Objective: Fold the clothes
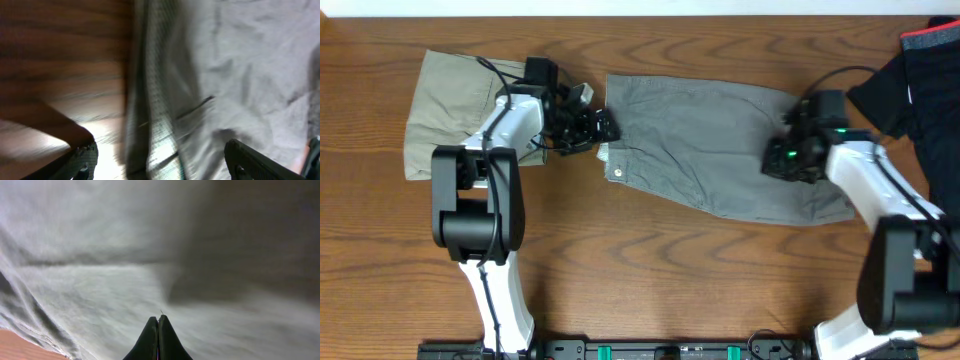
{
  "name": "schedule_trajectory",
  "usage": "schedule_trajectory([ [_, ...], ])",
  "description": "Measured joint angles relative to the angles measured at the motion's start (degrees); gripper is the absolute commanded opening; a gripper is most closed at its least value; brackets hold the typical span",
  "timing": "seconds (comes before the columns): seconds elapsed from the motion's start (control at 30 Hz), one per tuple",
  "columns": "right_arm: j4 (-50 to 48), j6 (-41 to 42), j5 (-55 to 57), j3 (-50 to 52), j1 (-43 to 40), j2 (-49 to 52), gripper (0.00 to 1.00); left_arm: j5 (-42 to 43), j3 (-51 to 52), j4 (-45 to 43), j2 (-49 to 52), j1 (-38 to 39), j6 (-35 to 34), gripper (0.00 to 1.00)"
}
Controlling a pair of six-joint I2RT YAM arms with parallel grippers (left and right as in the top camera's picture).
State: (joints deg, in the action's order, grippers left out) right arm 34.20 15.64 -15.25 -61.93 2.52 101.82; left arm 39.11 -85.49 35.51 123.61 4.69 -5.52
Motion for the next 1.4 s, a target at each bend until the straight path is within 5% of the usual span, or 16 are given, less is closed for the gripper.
schedule_trajectory([
  [0.5,-2.32,0.68,-4.72,-3.58,3.87,10.12,0.01,3.08,-0.81,-2.45,1.38,4.57,-0.24,0.83],
  [0.83,-1.77,0.55,-5.49,-3.98,3.87,10.49,0.01,2.91,-1.22,-2.84,3.56,8.68,-2.71,0.23],
  [1.17,5.16,-0.39,-0.37,-2.19,2.08,6.58,0.02,0.55,-0.13,10.49,1.68,4.94,-1.64,0.13],
  [1.4,5.35,-2.12,6.95,0.11,-3.34,-4.39,0.02,-12.17,1.07,20.20,-9.81,-0.39,1.64,0.13],
])
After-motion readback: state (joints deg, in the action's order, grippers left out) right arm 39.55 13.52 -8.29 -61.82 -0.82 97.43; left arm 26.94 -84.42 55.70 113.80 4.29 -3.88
